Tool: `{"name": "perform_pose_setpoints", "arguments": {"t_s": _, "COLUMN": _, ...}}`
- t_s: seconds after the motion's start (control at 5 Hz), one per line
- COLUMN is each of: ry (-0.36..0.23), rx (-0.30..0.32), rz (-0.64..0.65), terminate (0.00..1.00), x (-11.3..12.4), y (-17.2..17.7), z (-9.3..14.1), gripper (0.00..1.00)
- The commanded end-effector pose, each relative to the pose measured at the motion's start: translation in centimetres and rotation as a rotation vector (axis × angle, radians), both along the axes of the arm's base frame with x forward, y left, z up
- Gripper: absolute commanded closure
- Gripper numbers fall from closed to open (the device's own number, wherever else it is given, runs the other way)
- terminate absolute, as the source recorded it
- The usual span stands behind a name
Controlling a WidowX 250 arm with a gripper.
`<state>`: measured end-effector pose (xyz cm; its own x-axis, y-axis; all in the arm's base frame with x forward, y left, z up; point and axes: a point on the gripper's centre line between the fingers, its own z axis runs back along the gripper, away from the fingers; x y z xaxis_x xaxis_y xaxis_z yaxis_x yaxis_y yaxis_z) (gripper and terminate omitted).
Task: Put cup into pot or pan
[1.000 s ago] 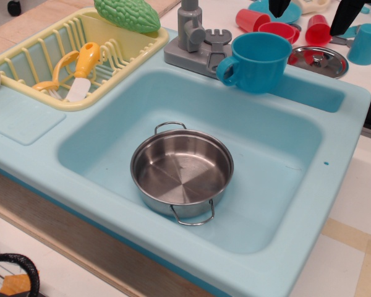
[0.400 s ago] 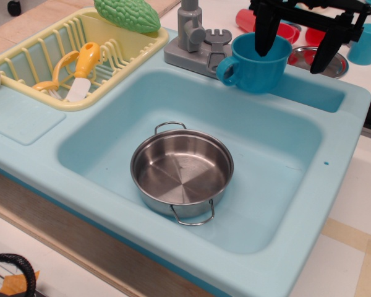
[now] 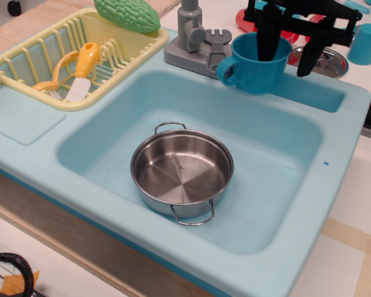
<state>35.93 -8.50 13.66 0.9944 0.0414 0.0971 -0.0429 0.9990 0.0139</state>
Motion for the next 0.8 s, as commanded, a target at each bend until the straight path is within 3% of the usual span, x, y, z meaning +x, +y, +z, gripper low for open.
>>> {"name": "perform_pose_setpoints", "arguments": {"t_s": 0.0, "ry": -0.066, "rx": -0.020, "rz": 0.029, "terminate": 0.00, "x": -0.5, "y": 0.5, "z": 1.0, "gripper": 1.00}}
{"name": "perform_pose_setpoints", "arguments": {"t_s": 0.2, "ry": -0.061, "rx": -0.009, "rz": 0.038, "terminate": 0.00, "x": -0.7, "y": 0.4, "z": 1.4, "gripper": 1.00}}
{"name": "perform_pose_setpoints", "arguments": {"t_s": 0.6, "ry": -0.112, "rx": 0.072, "rz": 0.130, "terminate": 0.00, "x": -4.0, "y": -0.2, "z": 4.6, "gripper": 1.00}}
